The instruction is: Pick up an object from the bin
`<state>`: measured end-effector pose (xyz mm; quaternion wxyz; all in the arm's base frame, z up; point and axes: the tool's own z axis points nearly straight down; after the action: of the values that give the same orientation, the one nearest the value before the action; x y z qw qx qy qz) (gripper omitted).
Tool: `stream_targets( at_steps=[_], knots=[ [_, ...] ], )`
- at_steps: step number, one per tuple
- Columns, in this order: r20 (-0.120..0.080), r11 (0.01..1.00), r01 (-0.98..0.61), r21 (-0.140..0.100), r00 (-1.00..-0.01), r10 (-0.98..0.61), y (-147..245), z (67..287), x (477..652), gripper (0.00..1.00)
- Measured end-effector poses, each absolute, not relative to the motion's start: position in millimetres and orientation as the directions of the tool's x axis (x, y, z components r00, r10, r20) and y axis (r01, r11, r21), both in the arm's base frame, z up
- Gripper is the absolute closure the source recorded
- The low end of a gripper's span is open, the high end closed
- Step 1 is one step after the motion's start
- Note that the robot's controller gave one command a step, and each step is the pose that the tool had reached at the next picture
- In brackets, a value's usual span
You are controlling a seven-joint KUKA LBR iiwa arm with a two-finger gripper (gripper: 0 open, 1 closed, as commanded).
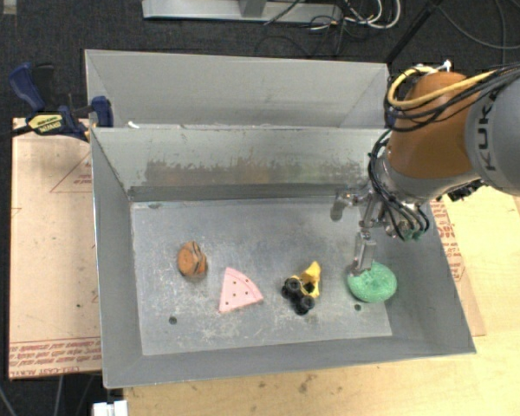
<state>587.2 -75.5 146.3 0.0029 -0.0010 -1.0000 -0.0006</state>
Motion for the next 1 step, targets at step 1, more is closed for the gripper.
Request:
stream_targets(
  at_steps=[1],
  knots=[
    [-0.002,1.0,0.0,0.0,-1.0,0.0,-75.3,150.9,589.1,0.0]
  ],
)
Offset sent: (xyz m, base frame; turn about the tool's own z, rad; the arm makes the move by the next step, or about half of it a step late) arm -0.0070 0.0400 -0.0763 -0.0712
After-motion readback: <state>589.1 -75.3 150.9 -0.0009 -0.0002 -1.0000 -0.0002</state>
